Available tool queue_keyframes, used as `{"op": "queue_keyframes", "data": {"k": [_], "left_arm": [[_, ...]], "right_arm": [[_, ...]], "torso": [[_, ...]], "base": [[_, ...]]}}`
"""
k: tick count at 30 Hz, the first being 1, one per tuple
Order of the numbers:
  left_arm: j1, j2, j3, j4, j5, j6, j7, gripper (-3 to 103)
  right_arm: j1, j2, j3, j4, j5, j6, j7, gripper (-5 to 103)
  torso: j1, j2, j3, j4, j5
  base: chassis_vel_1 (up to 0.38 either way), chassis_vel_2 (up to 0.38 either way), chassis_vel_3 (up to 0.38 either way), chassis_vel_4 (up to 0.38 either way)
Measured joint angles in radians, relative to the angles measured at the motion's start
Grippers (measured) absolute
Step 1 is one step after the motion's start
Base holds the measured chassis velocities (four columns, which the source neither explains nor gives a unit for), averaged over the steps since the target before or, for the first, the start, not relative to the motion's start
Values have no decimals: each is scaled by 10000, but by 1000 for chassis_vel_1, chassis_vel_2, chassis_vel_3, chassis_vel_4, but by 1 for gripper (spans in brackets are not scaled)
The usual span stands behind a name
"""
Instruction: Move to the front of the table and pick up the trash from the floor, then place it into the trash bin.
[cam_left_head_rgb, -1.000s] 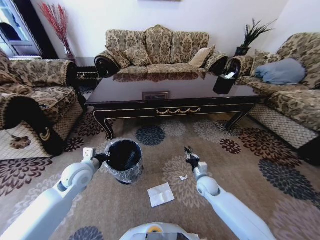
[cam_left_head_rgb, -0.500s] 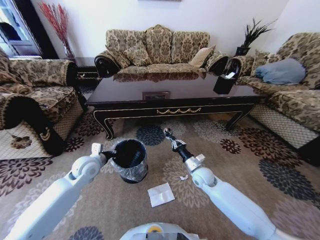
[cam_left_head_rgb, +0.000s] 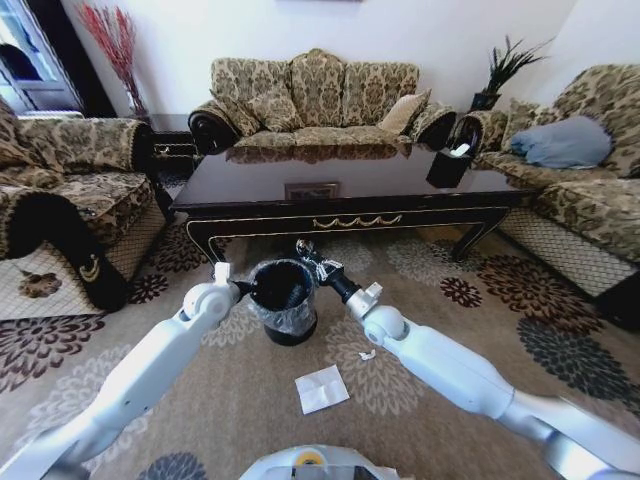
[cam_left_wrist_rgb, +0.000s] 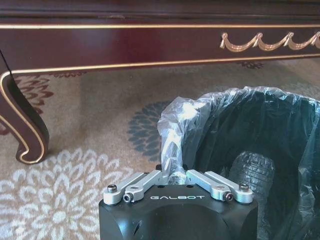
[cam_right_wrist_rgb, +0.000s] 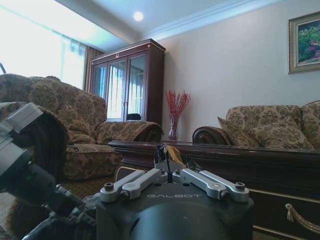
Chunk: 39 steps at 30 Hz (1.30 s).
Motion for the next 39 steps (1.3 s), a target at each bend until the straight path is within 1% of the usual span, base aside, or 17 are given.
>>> {"op": "queue_keyframes", "data": {"k": [6, 16, 19, 22, 24, 27, 28, 29, 31, 33, 36, 38, 39], "left_arm": [[-250, -26, 180, 146, -5, -18, -14, 3], [-395, -357, 185, 386, 18, -33, -58, 3], [-392, -345, 166, 384, 7, -39, -77, 3], [-295, -325, 127, 371, 37, -41, -90, 3], [-259, -325, 109, 349, 43, -41, -99, 3], [-206, -284, 41, 250, 39, -40, -107, 3], [-206, -284, 41, 250, 39, -40, -107, 3], [-193, -255, -7, 215, 34, -41, -109, 3], [-104, -182, -130, 144, 26, -42, -110, 3], [-34, -149, -199, 106, 26, -41, -110, 3], [492, 85, -591, -187, 69, -42, -109, 3], [609, 136, -663, -247, 86, -42, -107, 3], [875, 254, -852, -394, 122, -41, -104, 3]], "right_arm": [[-162, 30, -162, 299, -130, 0, -5, 0], [-186, 110, -603, 270, -306, 14, 59, 0], [-284, 88, -611, 262, -129, -98, 91, 0], [-359, 71, -598, 197, -72, -99, 69, 16], [-379, 52, -581, 194, -48, -95, 54, 16], [-415, -60, -523, 212, -27, -126, -29, 32], [-415, -60, -523, 212, -27, -126, -29, 32], [-457, -103, -435, 231, -12, -141, -76, 37], [-577, -201, -162, 390, 161, -159, -167, 48], [-629, -248, -12, 492, 255, -162, -197, 48], [-953, -505, 837, 1016, 677, -285, -199, 65], [-1042, -574, 1030, 1124, 750, -370, -141, 65], [-1244, -709, 1391, 1304, 846, -667, 156, 71]], "torso": [[0, -1, -1, 0, 1], [-1, 0, -1, 1, -1], [0, 0, -2, -2, 0], [0, 0, -2, 0, -1], [0, 0, -2, 2, 0], [-1, 0, -2, 0, -2], [-1, 0, -2, 0, -2], [0, 0, -3, -2, -1], [-1, -1, -2, -1, 0], [-1, -1, -2, -2, 0], [-1, 0, -2, 0, -1], [-2, 0, -3, 0, 0], [-3, 0, -3, 2, -3]], "base": [[0, 0, 0, 0], [0, 0, 0, 0], [0, 0, 0, 0], [0, 0, 0, 0], [0, 0, 0, 0], [0, 0, 0, 0], [0, 0, 0, 0], [0, 0, 0, 0], [0, 0, 0, 0], [0, 0, 0, 0], [0, 0, 0, 0], [0, 0, 0, 0], [0, 0, 0, 0]]}}
